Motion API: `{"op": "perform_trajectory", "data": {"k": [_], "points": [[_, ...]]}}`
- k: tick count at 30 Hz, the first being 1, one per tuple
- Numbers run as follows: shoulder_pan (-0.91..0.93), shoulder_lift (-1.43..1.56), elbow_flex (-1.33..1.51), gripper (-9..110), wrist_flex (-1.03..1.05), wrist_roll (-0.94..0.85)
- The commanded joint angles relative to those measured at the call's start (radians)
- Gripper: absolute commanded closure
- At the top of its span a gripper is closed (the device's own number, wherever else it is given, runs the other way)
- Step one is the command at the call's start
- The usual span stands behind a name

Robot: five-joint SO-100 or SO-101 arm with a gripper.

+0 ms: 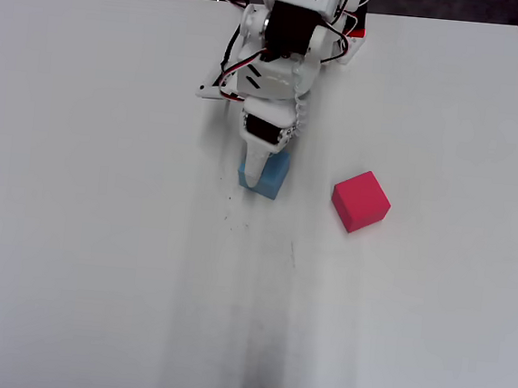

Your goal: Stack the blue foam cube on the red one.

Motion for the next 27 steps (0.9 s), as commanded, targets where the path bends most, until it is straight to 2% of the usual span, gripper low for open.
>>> {"op": "perform_trajectory", "data": {"k": [1, 10, 27], "points": [[0.002, 0.0, -0.005, 76, -0.009, 0.008], [0.009, 0.028, -0.018, 78, 0.0, 0.009], [-0.044, 0.16, -0.255, 78, 0.181, 0.015]]}}
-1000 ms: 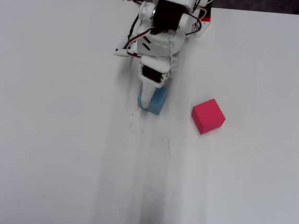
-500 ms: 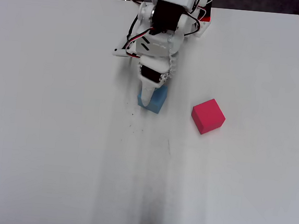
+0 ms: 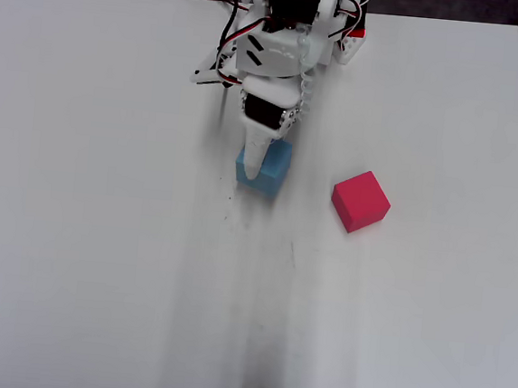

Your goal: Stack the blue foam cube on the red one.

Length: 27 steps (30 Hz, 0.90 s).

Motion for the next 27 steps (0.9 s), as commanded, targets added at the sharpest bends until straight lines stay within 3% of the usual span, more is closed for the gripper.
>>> {"op": "perform_trajectory", "data": {"k": [1, 13, 27], "points": [[-0.028, 0.067, -0.097, 78, 0.023, 0.003], [-0.233, 0.135, -0.296, 79, 0.196, 0.034], [-0.468, 0.011, -0.321, 80, 0.173, 0.075]]}}
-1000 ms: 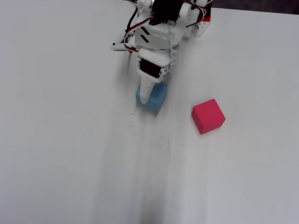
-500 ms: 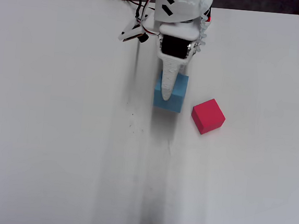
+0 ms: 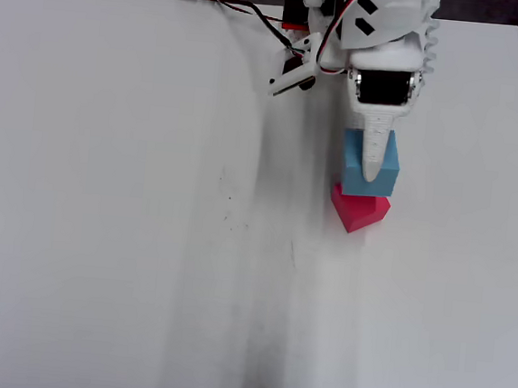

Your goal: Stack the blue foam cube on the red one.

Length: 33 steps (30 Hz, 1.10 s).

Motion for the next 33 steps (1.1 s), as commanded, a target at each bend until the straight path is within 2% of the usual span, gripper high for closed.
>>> {"op": "perform_trajectory", "data": {"k": [1, 13, 27, 33], "points": [[-0.026, -0.025, -0.055, 81, -0.021, 0.012], [-0.037, -0.19, -0.014, 81, -0.1, 0.026], [-0.031, -0.242, 0.049, 81, -0.135, 0.026], [-0.029, -0.239, 0.038, 75, -0.135, 0.026]]}}
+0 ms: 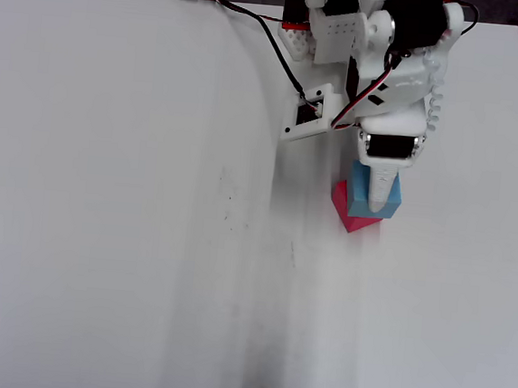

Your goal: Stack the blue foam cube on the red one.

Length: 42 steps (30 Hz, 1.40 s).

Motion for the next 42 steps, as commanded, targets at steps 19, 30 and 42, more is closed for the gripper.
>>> {"op": "perform_trajectory", "data": {"k": [19, 30, 42], "points": [[-0.031, 0.146, -0.043, 59, 0.118, 0.005], [0.002, 0.425, 0.034, 66, 0.118, 0.0], [0.067, 0.799, 0.359, 73, -0.071, -0.009]]}}
